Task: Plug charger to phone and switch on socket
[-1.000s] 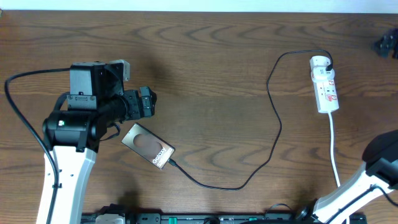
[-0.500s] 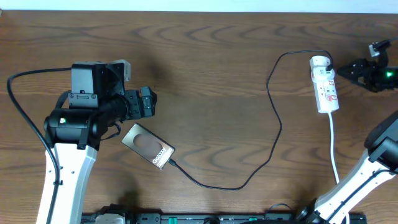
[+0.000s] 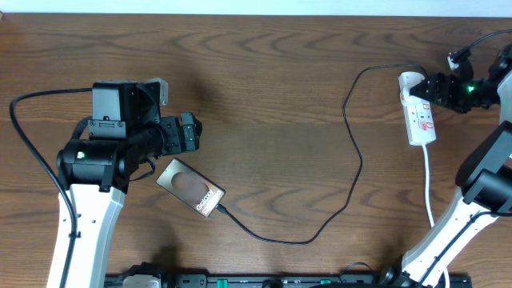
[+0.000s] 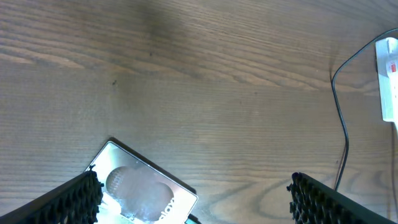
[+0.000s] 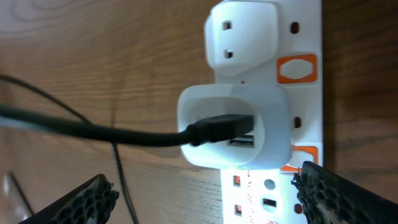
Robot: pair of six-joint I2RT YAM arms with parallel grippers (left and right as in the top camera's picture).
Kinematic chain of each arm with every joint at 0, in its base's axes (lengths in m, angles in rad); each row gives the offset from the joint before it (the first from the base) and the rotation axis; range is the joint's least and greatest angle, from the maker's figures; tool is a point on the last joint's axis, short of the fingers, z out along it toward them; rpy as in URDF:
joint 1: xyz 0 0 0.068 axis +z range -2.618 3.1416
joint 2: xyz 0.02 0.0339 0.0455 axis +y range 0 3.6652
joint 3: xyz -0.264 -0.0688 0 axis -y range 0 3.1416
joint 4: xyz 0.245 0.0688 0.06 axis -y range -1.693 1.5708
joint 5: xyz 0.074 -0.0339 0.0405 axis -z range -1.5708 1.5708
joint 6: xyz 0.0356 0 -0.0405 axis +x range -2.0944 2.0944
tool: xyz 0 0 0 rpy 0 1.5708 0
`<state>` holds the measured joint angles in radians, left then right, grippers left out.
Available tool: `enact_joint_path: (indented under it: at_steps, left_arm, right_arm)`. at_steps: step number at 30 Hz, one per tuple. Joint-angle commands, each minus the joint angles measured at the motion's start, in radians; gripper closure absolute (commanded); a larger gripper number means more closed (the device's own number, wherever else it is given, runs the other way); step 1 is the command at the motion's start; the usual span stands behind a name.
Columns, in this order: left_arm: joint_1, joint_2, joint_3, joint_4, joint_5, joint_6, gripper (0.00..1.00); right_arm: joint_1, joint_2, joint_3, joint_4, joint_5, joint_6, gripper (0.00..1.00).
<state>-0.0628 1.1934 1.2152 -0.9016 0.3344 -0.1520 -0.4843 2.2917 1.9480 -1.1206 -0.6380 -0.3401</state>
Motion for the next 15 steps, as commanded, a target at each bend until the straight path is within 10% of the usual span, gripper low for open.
enact_joint_path:
  at_steps: [1,15]
  left_arm:
    - [-0.003,0.004,-0.017,-0.003,-0.003,0.017,0.05]
    - [-0.003,0.004,-0.017,-0.014,-0.006,0.018,0.06]
  right_arm:
    - [0.021,-0.014,-0.006,0.01,0.069,0.055,0.07]
    - [0.091,-0.014,-0.023,0.06,0.137,0.108,0.01]
